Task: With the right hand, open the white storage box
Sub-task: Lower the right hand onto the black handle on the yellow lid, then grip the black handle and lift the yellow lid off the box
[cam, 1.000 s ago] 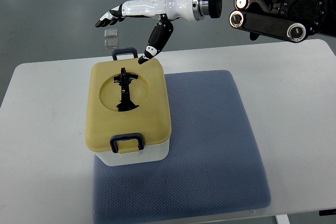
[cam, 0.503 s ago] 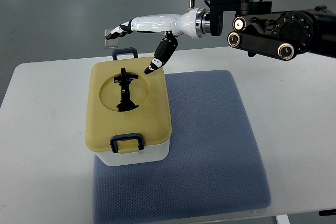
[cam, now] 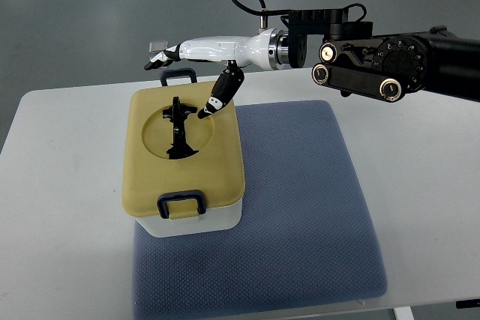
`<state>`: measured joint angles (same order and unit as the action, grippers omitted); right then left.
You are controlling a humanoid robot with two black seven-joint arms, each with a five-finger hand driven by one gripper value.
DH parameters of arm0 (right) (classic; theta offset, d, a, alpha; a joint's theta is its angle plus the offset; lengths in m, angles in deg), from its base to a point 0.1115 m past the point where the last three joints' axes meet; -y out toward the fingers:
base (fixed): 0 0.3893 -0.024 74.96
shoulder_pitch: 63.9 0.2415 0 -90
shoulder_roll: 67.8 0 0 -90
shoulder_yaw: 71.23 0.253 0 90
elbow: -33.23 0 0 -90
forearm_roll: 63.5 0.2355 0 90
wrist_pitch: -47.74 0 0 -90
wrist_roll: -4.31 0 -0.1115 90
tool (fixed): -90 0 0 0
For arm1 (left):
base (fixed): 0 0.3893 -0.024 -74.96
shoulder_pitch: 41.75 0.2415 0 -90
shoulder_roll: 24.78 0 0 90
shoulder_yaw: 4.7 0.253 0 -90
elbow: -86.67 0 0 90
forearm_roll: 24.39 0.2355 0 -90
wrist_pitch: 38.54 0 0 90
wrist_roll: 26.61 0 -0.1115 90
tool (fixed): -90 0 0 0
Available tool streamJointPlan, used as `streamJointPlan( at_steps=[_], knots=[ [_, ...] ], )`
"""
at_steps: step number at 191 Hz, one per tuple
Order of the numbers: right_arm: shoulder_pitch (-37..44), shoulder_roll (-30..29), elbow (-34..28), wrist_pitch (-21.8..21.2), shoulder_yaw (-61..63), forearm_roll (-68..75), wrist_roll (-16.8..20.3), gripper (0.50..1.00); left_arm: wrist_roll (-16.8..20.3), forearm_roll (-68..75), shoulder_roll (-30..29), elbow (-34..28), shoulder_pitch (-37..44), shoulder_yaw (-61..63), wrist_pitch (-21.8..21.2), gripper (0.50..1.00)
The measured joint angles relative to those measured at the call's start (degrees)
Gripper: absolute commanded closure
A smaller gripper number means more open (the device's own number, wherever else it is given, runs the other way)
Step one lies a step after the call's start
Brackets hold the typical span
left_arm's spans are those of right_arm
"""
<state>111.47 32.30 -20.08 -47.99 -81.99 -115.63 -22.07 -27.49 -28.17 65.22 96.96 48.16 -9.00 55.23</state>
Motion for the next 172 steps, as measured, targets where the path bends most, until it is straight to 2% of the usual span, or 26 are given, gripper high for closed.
streamJointPlan(
  at_steps=[55,81,104,110,111,112,113,115,117,118,127,128,129,130,131,132,172],
  knots=[
    [-1.5,-3.1,1.8,1.5,0.2,0.0,-0.3,0.572,0.0,0.0,0.0,0.0,0.0,0.1,0.0,0.5],
    [-2.3,-4.5,2.7,4.3,0.2,0.3,-0.3,0.601,0.0,0.0,0.0,0.1,0.0,0.1,0.0,0.5],
    [-3.1,-5.3,2.9,5.3,0.2,0.7,-0.5,0.709,0.0,0.0,0.0,0.0,0.0,0.1,0.0,0.5],
    [-3.2,-5.5,2.9,5.4,0.2,0.8,-0.7,0.767,0.0,0.0,0.0,0.0,0.0,0.1,0.0,0.5],
    [-3.2,-5.5,2.9,5.4,0.2,0.8,-0.7,0.793,0.0,0.0,0.0,0.0,0.0,0.1,0.0,0.5],
    [-3.2,-5.5,2.9,5.4,0.2,0.8,-0.8,0.793,0.0,0.0,0.0,0.0,0.0,0.1,0.0,0.5],
    [-3.2,-5.6,2.9,5.4,0.2,0.8,-0.8,0.819,0.0,0.0,0.0,0.0,0.0,0.1,0.0,0.5],
    [-3.3,-5.6,2.9,5.4,0.2,0.8,-0.9,0.84,0.0,0.0,0.0,0.0,0.0,0.1,0.0,0.5],
    [-3.3,-5.6,2.9,5.4,0.2,0.8,-1.0,0.84,0.0,0.0,0.0,0.0,0.0,0.1,0.0,0.5],
    [-3.3,-5.7,2.9,5.4,0.2,0.8,-1.0,0.86,0.0,0.0,0.0,0.0,0.0,0.1,0.0,0.5],
    [-3.3,-5.8,2.9,5.4,0.2,0.8,-1.5,0.916,0.0,0.0,0.0,-0.1,0.0,0.0,0.0,0.5],
    [-3.3,-5.8,2.9,5.4,0.2,0.8,-1.5,0.942,0.0,0.0,0.0,-0.1,0.0,0.0,0.0,0.5],
    [-3.3,-5.8,2.9,5.4,0.2,0.8,-1.5,0.942,0.0,0.0,0.0,-0.1,0.0,0.0,0.0,0.5],
    [-3.3,-5.8,2.9,5.4,0.2,0.8,-1.6,0.979,0.0,0.0,0.0,-0.1,0.0,0.0,0.0,0.5],
    [-3.3,-5.8,2.9,5.4,0.2,0.8,-1.6,0.979,0.0,0.0,0.0,-0.1,0.0,0.0,0.0,0.5],
    [-3.3,-5.8,2.9,5.5,0.2,0.8,-1.6,1.0,0.0,0.0,0.0,-0.1,0.0,0.0,0.0,0.5],
    [-3.4,-5.7,2.9,6.1,0.1,0.8,-1.8,1.0,0.0,0.0,0.0,0.0,0.0,0.0,0.0,0.5]
  ],
)
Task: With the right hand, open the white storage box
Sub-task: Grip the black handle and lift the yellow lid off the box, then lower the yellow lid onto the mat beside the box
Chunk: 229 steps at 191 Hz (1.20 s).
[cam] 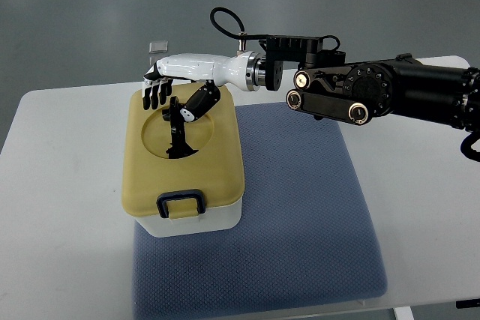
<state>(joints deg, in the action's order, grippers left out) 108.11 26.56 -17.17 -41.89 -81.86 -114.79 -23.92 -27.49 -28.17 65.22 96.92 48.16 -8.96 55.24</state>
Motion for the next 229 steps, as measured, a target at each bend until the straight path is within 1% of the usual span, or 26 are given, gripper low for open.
streamJointPlan(
  at_steps=[47,81,133,176,207,229],
  knots=[
    [1.0,1.8,-1.0,1.7,0.3,0.4,-0.2,1.0,0.0,0.0,0.0,0.0,0.0,0.0,0.0,0.5],
    [3.8,5.6,-4.1,2.9,0.8,0.5,-0.6,1.0,0.0,0.0,0.0,-0.1,0.0,0.0,0.0,0.5],
    [6.8,16.1,-10.7,2.2,1.2,0.1,-0.7,1.0,0.0,0.0,0.0,0.0,0.0,0.1,0.0,0.5],
    [7.1,27.7,-17.1,1.2,1.2,-1.2,-1.6,1.0,0.0,0.0,0.0,0.1,0.0,0.2,0.0,0.5],
    [4.0,33.9,-18.0,1.0,0.8,-6.2,-2.4,1.0,0.0,0.0,0.0,0.2,0.0,0.3,0.0,0.5],
    [-0.1,36.4,-17.5,1.3,0.5,-12.7,-3.9,1.0,0.0,0.1,0.0,0.2,0.0,0.3,0.0,0.5]
  ],
)
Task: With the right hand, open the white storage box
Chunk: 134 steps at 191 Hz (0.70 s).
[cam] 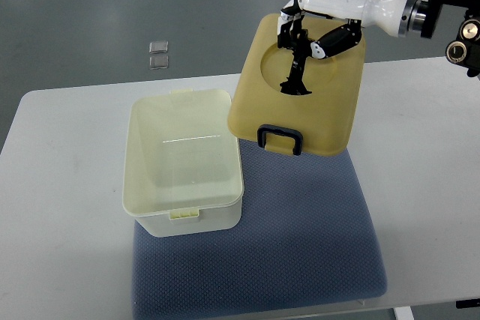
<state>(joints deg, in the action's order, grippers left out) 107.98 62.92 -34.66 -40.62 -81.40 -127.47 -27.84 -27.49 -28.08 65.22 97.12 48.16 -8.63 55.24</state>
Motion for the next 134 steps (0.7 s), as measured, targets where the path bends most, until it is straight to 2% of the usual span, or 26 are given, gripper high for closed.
streamJointPlan(
  at_steps=[31,70,121,122,123,124,125,126,127,128,129,130,134],
  knots=[
    [-5.8,1.1,2.6,0.9,0.0,-5.5,-1.1,1.0,0.0,0.0,0.0,0.0,0.0,0.1,0.0,0.5],
    [-10.6,-0.3,5.0,2.6,0.0,-6.4,-1.5,1.0,0.0,0.0,0.0,0.0,0.0,0.1,0.0,0.5],
    [-16.8,-8.1,10.6,5.2,0.0,-8.1,-1.4,1.0,0.0,0.0,0.0,0.0,0.0,0.0,0.0,0.5],
    [-16.9,-8.3,10.7,5.3,0.0,-8.1,-1.4,0.977,0.0,0.0,0.0,0.0,0.0,0.0,0.0,0.5],
    [-16.9,-8.4,10.8,5.3,0.0,-8.1,-1.4,0.977,0.0,0.0,0.0,0.0,0.0,0.0,0.0,0.5],
    [-17.0,-8.5,10.9,5.3,0.0,-8.1,-1.4,0.856,0.0,0.0,0.0,0.0,0.0,0.0,0.0,0.5],
    [-17.1,-8.6,11.0,5.4,0.0,-8.1,-1.4,0.854,0.0,0.0,0.0,0.0,0.0,0.0,0.0,0.5],
    [-17.1,-8.7,11.0,5.4,0.0,-8.1,-1.4,0.713,0.0,0.0,0.0,0.0,0.0,0.0,0.0,0.5],
    [-17.2,-8.8,11.1,5.4,0.0,-8.2,-1.4,0.711,0.0,0.0,0.0,0.0,0.0,0.0,0.0,0.5],
    [-17.2,-8.9,11.2,5.4,0.0,-8.2,-1.4,0.596,0.0,0.0,0.0,0.0,0.0,0.0,0.0,0.5],
    [-17.3,-8.9,11.3,5.5,0.0,-8.2,-1.4,0.595,0.0,0.0,0.0,0.0,0.0,0.0,0.0,0.5],
    [-17.3,-9.0,11.3,5.5,0.0,-8.2,-1.4,0.532,0.0,0.0,0.0,0.0,0.0,-0.1,0.0,0.5],
    [-17.5,-9.5,11.8,5.6,0.0,-8.2,-1.4,0.544,0.0,0.0,0.0,0.0,0.0,-0.1,0.0,0.5]
  ],
)
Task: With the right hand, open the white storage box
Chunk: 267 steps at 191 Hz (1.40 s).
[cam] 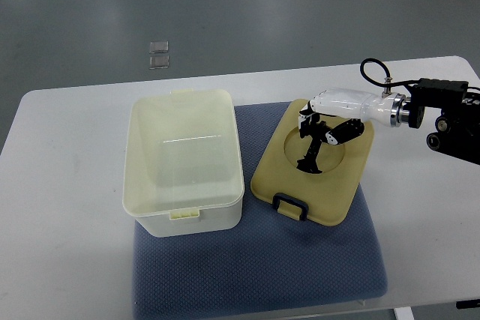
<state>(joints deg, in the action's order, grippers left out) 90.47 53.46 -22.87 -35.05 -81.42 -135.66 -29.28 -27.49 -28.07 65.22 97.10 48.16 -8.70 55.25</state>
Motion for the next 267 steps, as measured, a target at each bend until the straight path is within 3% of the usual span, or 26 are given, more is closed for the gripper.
streamJointPlan(
  at_steps=[69,106,137,158,191,210,235,267],
  knots=[
    [0.9,-0.6,1.7,-0.9,0.5,0.8,-0.2,0.542,0.0,0.0,0.0,-0.1,0.0,0.0,0.0,0.5],
    [4.8,4.3,1.3,-6.6,5.3,4.3,-0.7,0.542,0.0,0.0,0.0,0.0,0.0,0.1,0.0,0.5],
    [4.9,6.7,1.6,-17.4,20.7,18.4,0.4,0.542,0.0,0.0,0.0,0.0,0.0,0.1,0.0,0.5],
    [2.5,6.6,2.0,-20.6,28.6,31.8,3.7,0.542,0.0,0.0,0.0,0.0,0.0,0.1,0.0,0.5],
    [-3.3,3.0,2.2,-19.6,36.4,59.8,13.1,0.542,0.0,0.0,0.0,0.0,0.0,0.2,0.0,0.5],
    [-6.7,0.8,2.5,-17.8,38.6,77.8,16.4,0.542,0.0,0.0,0.0,0.1,0.0,0.2,0.0,0.5],
    [-10.4,-1.4,3.3,-17.3,39.4,95.3,16.4,0.542,0.0,0.0,0.0,0.1,0.0,0.2,0.1,0.5],
    [-15.3,-4.8,4.6,-17.9,42.5,100.1,12.7,0.542,0.0,0.0,0.0,0.1,0.0,0.2,0.1,0.5]
  ],
)
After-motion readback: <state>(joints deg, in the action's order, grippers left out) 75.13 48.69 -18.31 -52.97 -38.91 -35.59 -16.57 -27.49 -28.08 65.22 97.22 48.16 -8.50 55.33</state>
